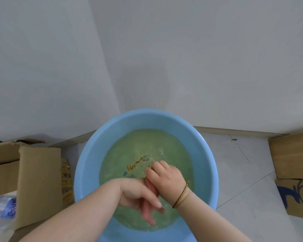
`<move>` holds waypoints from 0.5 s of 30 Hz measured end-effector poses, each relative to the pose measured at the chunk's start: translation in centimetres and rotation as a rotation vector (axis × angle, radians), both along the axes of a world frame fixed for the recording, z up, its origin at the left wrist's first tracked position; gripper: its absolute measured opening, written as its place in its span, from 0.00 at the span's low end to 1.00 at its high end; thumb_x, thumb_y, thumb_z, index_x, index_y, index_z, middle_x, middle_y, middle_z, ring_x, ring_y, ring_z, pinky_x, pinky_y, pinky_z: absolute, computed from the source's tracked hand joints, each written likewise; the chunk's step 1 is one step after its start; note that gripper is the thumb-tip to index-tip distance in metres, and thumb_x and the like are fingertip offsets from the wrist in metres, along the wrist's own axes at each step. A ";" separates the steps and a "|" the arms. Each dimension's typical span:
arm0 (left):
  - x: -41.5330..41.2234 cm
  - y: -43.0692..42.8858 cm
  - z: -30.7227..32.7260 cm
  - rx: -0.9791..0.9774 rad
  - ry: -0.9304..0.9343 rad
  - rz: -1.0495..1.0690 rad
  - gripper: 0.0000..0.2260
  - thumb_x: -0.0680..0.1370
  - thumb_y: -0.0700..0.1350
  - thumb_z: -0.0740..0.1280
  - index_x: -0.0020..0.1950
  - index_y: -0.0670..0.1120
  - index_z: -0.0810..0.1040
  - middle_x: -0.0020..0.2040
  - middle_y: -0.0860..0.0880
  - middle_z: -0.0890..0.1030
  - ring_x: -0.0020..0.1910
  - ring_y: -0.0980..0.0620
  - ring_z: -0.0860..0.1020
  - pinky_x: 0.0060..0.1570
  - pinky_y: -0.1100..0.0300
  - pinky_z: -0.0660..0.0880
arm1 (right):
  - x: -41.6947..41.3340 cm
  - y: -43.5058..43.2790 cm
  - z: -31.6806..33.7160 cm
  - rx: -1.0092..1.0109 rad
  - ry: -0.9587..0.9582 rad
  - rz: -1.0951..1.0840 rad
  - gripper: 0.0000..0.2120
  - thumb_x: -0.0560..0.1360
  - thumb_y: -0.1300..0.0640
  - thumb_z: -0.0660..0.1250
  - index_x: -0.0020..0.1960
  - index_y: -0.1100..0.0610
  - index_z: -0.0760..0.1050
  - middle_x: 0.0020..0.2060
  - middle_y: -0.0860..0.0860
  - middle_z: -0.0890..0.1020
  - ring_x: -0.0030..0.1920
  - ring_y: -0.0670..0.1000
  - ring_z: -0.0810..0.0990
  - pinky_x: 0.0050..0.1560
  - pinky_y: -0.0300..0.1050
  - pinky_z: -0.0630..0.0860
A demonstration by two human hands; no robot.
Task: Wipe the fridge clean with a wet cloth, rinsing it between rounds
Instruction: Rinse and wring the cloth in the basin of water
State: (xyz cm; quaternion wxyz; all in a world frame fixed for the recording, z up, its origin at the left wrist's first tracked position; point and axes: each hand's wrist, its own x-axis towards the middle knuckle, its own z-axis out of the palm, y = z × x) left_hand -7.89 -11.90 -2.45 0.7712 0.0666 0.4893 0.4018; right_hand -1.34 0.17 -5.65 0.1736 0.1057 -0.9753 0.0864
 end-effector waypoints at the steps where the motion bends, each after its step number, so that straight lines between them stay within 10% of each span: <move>1: 0.2 0.4 -0.2 -0.029 0.063 -0.073 0.03 0.69 0.35 0.66 0.37 0.43 0.76 0.28 0.49 0.79 0.31 0.57 0.79 0.26 0.66 0.75 | 0.0 -0.1 -0.3 0.024 -0.067 -0.002 0.06 0.64 0.56 0.57 0.34 0.53 0.73 0.26 0.47 0.74 0.26 0.47 0.71 0.21 0.38 0.62; 4: 0.4 1.3 -1.7 -0.186 0.538 -0.218 0.12 0.73 0.34 0.60 0.29 0.43 0.67 0.21 0.50 0.72 0.21 0.55 0.70 0.21 0.67 0.62 | -0.2 -1.1 -0.2 0.158 -0.341 -0.123 0.06 0.63 0.55 0.62 0.30 0.52 0.77 0.27 0.49 0.78 0.22 0.48 0.75 0.19 0.34 0.64; 8: 0.4 1.7 -2.3 -0.158 1.398 -0.615 0.10 0.75 0.36 0.57 0.53 0.42 0.73 0.50 0.43 0.79 0.51 0.42 0.77 0.43 0.57 0.69 | -0.8 -2.4 0.4 -0.188 -1.050 -0.359 0.13 0.76 0.64 0.57 0.59 0.60 0.72 0.55 0.56 0.79 0.54 0.56 0.79 0.50 0.46 0.74; 11: -0.5 1.5 -2.7 0.140 1.695 -0.795 0.11 0.75 0.38 0.59 0.56 0.40 0.73 0.52 0.41 0.80 0.51 0.42 0.79 0.45 0.55 0.73 | -1.3 -1.9 0.3 -0.734 -1.331 -0.406 0.06 0.76 0.62 0.61 0.49 0.60 0.76 0.33 0.49 0.78 0.31 0.44 0.77 0.34 0.39 0.71; 15: -1.7 1.4 -3.9 0.384 1.944 -0.649 0.09 0.62 0.47 0.60 0.36 0.50 0.80 0.21 0.51 0.75 0.19 0.56 0.74 0.17 0.69 0.61 | -1.1 -0.3 0.8 -1.288 -1.506 -0.480 0.11 0.74 0.62 0.62 0.34 0.54 0.70 0.15 0.44 0.62 0.15 0.42 0.58 0.21 0.28 0.53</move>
